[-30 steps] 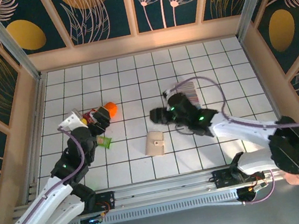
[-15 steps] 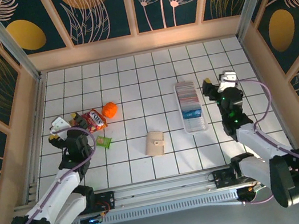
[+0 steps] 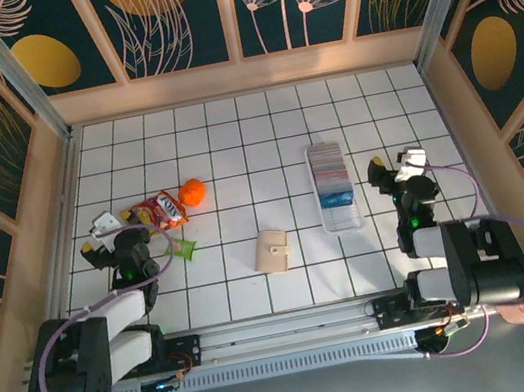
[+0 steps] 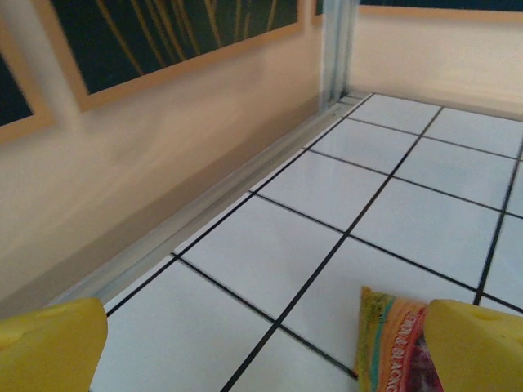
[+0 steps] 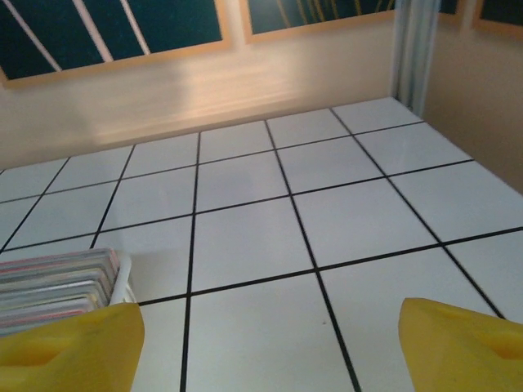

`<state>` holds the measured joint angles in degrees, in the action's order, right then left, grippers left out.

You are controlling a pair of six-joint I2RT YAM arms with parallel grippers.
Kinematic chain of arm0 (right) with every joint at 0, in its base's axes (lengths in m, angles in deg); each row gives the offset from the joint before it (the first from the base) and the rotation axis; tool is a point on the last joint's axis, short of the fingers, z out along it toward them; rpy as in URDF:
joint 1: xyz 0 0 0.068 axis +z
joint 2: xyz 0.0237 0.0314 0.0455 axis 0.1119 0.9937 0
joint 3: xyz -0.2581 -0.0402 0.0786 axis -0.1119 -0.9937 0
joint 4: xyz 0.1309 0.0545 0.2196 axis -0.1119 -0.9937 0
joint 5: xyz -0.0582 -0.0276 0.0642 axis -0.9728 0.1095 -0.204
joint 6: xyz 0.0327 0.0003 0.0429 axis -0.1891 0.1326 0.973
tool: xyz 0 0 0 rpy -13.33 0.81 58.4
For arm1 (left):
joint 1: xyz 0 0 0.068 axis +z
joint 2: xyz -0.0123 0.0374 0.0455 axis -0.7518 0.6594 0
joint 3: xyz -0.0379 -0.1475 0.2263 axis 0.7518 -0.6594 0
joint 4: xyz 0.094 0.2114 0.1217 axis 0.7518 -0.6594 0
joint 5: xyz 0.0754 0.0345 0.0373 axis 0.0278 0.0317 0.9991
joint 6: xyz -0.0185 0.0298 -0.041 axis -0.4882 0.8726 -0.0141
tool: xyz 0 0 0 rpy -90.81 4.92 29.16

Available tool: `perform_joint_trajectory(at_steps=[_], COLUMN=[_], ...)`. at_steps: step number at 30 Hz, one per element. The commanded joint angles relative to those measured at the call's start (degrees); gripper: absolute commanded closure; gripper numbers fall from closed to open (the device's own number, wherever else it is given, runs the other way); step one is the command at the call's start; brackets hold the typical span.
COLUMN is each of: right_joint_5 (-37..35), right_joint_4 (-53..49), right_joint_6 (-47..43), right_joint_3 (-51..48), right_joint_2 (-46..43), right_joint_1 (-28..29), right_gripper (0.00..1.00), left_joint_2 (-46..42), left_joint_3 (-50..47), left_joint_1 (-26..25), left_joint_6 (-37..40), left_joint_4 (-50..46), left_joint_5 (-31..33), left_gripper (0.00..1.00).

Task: Put the credit cards into the card holder

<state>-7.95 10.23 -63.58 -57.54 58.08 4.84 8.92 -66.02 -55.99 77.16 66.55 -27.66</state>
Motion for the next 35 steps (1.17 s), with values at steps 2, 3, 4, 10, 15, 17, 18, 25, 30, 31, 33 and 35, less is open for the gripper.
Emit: perform_joint_trajectory(at_steps=[2, 3, 4, 10, 15, 17, 18, 25, 30, 31, 33, 35], right_joint_5=[5.29, 4.99, 4.46, 4.41, 2.97, 2.85, 2.71, 1.85, 2.48, 2.46, 2.33, 2.05], right_joint_4=[10.73, 12.28, 14.98, 14.20, 11.55, 11.63, 11.82, 11.10, 10.53, 10.48, 10.68, 11.02], right_joint_6=[-1.26, -1.38, -1.37, -0.84, -0.29, -0.33, -0.43, -1.03, -0.95, -0.92, -1.03, -1.16], right_joint_3=[0.61, 0.67, 0.43, 3.82, 5.52, 5.54, 5.48, 5.87, 6.18, 6.18, 6.11, 5.92], right_joint_2=[3.38, 5.00, 7.08, 13.72, 14.10, 14.17, 14.25, 14.25, 14.41, 14.35, 14.32, 14.33], right_joint_1=[-0.48, -0.49, -0.56, -0.90, -1.02, -0.98, -0.84, -0.13, -0.43, -0.38, -0.34, -0.12], right_gripper=[0.19, 0.19, 0.18, 0.14, 0.03, 0.01, 0.01, 0.01, 0.01, 0.01, 0.01, 0.01], left_joint_2=[2.59, 3.47, 4.80, 10.71, 19.80, 18.76, 19.18, 18.70, 18.77, 18.81, 18.81, 18.80], left_joint_3=[0.47, 0.87, 1.45, 3.85, 1.02, 4.32, 3.78, 3.52, 3.77, 3.72, 3.77, 3.76], left_joint_1=[4.72, 5.56, 6.15, 7.16, 7.16, 7.09, 7.03, 7.09, 7.07, 7.07, 7.08, 7.09], left_joint_6=[2.25, 2.04, 1.94, 1.86, 2.48, 2.77, 2.66, 2.76, 2.90, 2.90, 2.90, 2.90], left_joint_4=[13.46, 14.32, 15.23, 19.35, 33.44, 25.52, 27.45, 27.08, 26.64, 26.70, 26.64, 26.64], left_joint_5=[-12.18, -14.31, -16.13, -25.79, -28.20, -27.85, -28.10, -28.33, -28.51, -28.49, -28.49, -28.53], left_gripper=[0.01, 0.01, 0.01, 0.01, 0.01, 0.01, 0.01, 0.01, 0.01, 0.01, 0.01, 0.01])
